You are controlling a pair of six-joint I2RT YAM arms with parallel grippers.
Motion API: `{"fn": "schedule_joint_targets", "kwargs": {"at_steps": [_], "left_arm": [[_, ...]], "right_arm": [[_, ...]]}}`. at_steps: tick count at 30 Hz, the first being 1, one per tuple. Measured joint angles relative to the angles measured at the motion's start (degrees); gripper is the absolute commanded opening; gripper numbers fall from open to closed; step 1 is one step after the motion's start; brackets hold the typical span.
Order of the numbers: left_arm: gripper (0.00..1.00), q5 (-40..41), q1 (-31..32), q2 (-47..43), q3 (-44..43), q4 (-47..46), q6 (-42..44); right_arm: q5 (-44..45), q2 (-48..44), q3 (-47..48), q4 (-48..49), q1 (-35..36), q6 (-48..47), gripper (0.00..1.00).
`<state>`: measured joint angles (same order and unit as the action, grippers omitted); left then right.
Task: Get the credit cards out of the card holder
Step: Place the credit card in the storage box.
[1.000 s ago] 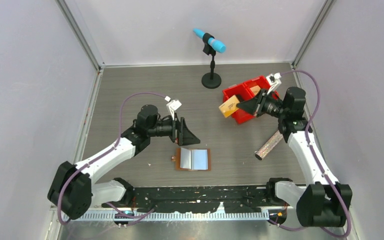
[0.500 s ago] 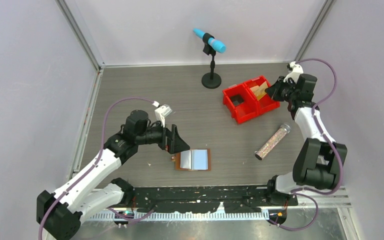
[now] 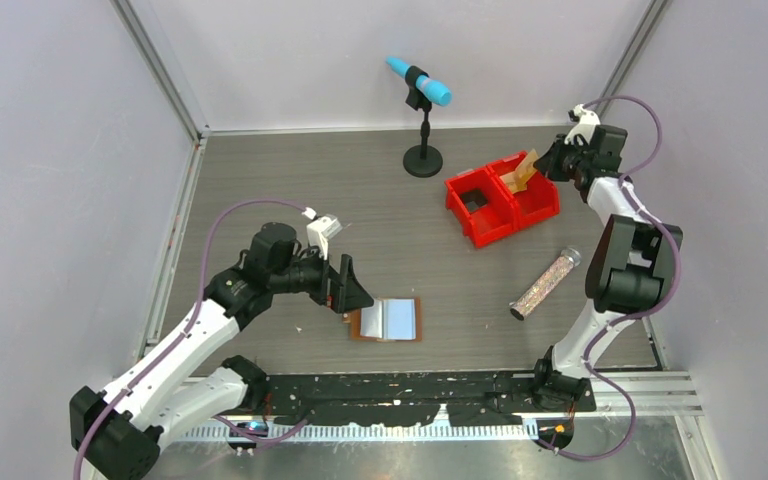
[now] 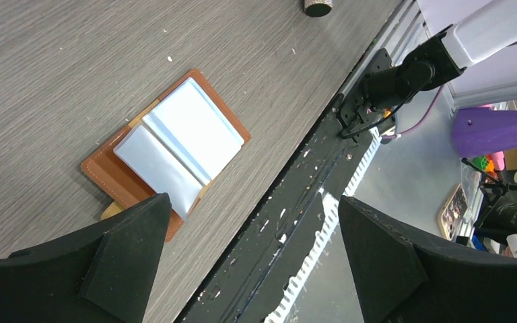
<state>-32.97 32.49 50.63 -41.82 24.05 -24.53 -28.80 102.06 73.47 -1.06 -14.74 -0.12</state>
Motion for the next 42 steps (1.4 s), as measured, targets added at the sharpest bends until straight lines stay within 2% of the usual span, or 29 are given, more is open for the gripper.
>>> {"fn": "schedule_joint_targets", "kwargs": {"at_steps": [10, 25, 42], "left_arm": [[0.99, 1.0, 0.0, 1.1, -1.1, 2.2, 1.2], [0.99, 1.5, 0.0, 3.1, -1.1, 3.1, 1.2], [0.99, 1.9, 0.0, 3.4, -2.1, 3.7, 1.2]], "right_arm": [[-5.2, 9.3, 7.8, -4.7, 0.0, -2.3, 0.08], [-9.3, 15.0, 11.7, -8.1, 0.0, -2.8, 0.13], [-8.2, 17.6, 14.1, -8.6, 0.0, -1.8, 0.3]]}}
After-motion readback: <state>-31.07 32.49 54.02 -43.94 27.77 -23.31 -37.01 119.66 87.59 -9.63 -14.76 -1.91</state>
